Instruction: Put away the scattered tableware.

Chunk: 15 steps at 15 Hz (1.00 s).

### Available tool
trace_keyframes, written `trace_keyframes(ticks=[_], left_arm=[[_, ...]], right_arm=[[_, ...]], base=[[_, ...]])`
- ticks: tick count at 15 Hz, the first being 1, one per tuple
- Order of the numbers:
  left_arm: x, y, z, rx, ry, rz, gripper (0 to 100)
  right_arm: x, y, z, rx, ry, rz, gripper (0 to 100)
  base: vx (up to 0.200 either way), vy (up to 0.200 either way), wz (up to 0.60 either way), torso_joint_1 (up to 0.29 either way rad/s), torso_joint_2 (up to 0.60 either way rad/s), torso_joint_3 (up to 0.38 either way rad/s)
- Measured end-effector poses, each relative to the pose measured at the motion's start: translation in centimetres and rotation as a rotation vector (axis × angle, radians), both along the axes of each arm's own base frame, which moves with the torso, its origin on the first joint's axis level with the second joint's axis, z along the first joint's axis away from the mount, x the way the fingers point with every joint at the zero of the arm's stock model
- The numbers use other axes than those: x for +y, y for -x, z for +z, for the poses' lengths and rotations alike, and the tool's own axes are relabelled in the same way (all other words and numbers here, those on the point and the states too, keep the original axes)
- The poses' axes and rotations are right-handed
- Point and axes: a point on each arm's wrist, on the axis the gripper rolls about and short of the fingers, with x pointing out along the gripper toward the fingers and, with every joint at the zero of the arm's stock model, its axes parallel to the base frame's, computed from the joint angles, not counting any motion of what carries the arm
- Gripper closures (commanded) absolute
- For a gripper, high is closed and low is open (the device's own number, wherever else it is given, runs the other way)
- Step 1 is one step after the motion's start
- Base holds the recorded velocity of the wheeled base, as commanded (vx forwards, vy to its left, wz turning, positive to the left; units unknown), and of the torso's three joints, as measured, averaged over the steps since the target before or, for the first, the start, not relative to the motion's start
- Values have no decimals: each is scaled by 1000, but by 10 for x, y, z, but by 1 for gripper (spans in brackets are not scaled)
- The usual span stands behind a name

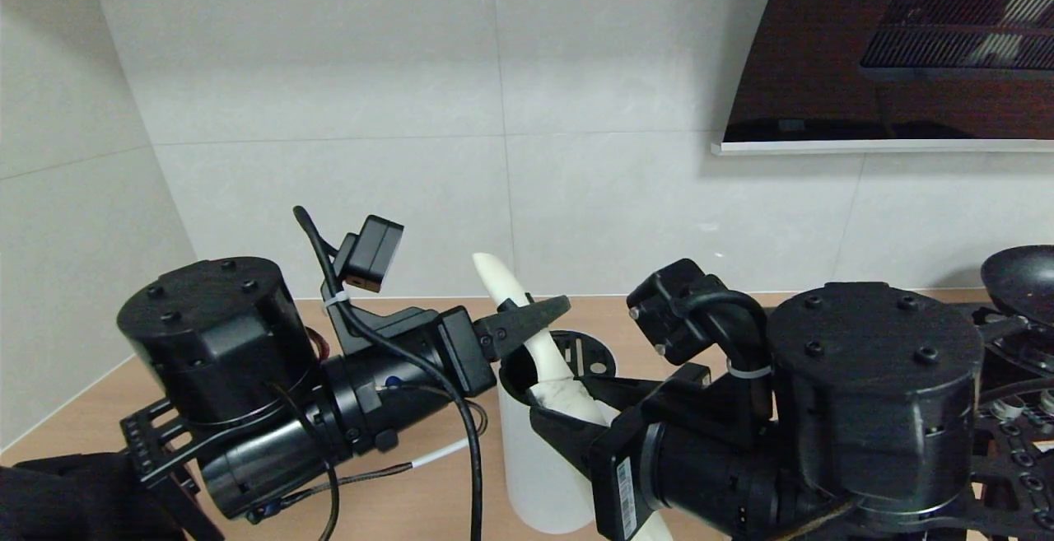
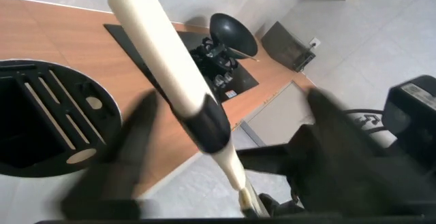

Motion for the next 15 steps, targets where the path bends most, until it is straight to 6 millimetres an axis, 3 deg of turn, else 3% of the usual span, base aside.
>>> trace_keyframes(ticks=[9,10,15], left_arm=[[0,0,1,-4,4,1,100],[1,1,2,-7,5,1,100],[4,4,15,1,-5,20,100]], right_arm=[[-1,0,-1,-5,-7,-5,100],[-2,0,-1,-7,-7,-11,0],[-4,0,5,-29,-36,-32,0]], base=[[0,0,0,0,0,0],[0,0,0,0,0,0],[0,0,0,0,0,0]])
